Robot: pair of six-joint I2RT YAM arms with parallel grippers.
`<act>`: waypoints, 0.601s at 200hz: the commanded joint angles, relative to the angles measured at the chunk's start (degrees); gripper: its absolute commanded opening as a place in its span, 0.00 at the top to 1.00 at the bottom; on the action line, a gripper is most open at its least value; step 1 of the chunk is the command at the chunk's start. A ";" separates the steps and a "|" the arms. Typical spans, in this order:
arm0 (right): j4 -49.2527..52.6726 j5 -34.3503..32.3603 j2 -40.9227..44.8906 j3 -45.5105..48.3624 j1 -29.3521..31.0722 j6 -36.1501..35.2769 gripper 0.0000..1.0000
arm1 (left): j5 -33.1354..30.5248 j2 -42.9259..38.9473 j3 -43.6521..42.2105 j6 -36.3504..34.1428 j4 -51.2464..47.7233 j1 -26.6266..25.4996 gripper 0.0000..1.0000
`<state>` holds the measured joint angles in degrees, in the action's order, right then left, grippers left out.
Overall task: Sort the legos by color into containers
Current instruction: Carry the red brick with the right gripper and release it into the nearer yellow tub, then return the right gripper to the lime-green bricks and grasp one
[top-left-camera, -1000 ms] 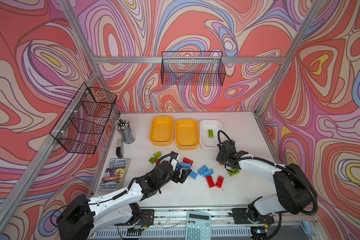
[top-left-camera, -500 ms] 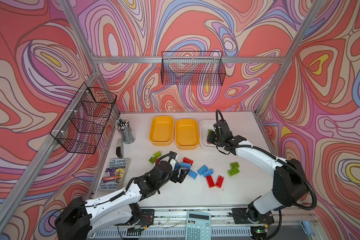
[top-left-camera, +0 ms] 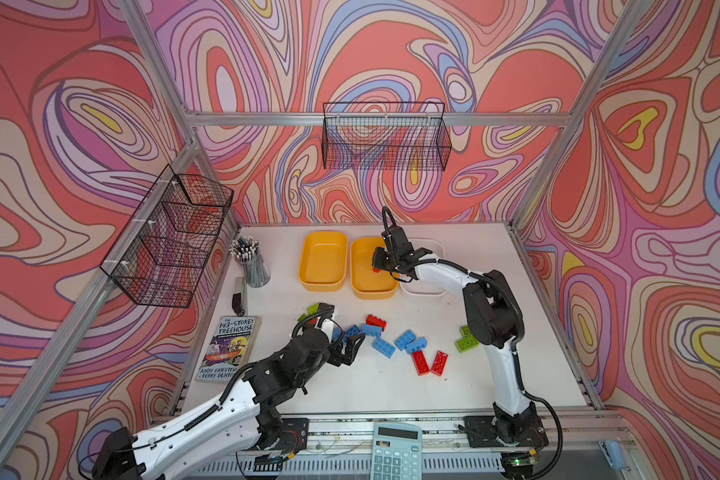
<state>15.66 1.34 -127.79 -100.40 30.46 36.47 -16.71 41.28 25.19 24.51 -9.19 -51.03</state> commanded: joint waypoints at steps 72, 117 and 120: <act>4.00 -8.24 17.31 13.64 0.03 -6.03 0.31 | 1.77 5.99 2.22 -1.00 2.46 -0.22 0.00; 12.00 -23.31 39.07 39.23 -0.67 -2.19 0.25 | 10.91 15.06 3.37 -1.22 11.85 -0.69 0.00; 12.52 -24.07 40.50 40.70 -0.78 -1.43 0.24 | 11.34 15.54 3.37 -1.22 12.52 -0.85 0.00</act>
<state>21.08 -12.05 -95.20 -69.60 30.33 32.21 -11.14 53.63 26.68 23.81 -4.01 -51.09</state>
